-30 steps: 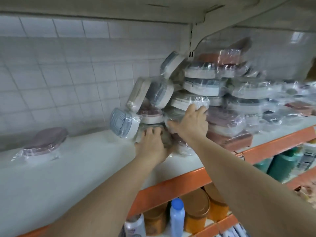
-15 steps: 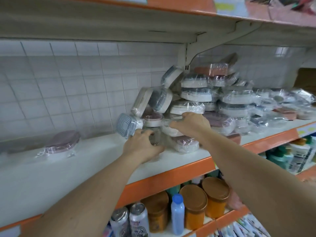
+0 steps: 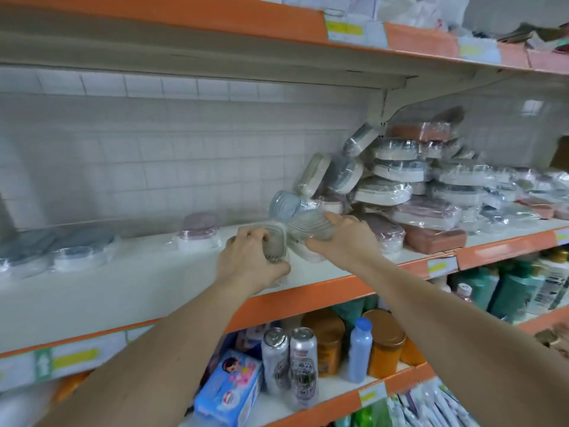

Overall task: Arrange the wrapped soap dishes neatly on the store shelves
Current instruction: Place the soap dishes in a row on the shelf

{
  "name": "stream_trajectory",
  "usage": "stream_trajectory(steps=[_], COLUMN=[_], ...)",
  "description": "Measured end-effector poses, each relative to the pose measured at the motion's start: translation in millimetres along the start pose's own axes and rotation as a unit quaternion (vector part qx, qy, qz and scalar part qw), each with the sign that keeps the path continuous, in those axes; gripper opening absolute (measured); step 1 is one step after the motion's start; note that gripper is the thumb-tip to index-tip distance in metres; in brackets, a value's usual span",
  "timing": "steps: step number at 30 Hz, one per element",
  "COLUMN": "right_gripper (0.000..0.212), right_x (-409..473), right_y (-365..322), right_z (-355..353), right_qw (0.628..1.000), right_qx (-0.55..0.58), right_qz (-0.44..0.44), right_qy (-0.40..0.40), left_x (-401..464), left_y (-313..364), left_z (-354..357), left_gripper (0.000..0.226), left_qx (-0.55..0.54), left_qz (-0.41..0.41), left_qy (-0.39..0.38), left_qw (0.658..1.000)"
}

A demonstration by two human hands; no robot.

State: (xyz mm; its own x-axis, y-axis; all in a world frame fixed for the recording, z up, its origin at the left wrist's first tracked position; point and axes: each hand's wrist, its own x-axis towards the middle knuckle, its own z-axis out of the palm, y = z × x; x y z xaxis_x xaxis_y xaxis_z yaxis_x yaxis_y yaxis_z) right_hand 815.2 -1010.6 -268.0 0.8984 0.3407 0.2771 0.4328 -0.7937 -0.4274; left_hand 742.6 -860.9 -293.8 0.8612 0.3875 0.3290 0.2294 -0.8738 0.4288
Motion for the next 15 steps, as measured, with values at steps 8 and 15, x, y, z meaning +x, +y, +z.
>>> stream_trajectory(steps=[8, 15], right_gripper=[0.070, 0.070], right_x=[-1, -31], right_y=[-90, -200], right_z=[44, 99], right_qw=[0.989, 0.957], right_qx=[0.081, 0.137], right_qz=[-0.126, -0.252], right_qy=[0.016, -0.046], left_x=[-29, -96], left_y=[-76, -160], left_z=[-61, -129], left_gripper=[0.062, 0.059], left_qx=[0.035, 0.096], left_qz=[-0.084, -0.185], left_qy=[0.107, 0.176], left_qw=[0.990, 0.962])
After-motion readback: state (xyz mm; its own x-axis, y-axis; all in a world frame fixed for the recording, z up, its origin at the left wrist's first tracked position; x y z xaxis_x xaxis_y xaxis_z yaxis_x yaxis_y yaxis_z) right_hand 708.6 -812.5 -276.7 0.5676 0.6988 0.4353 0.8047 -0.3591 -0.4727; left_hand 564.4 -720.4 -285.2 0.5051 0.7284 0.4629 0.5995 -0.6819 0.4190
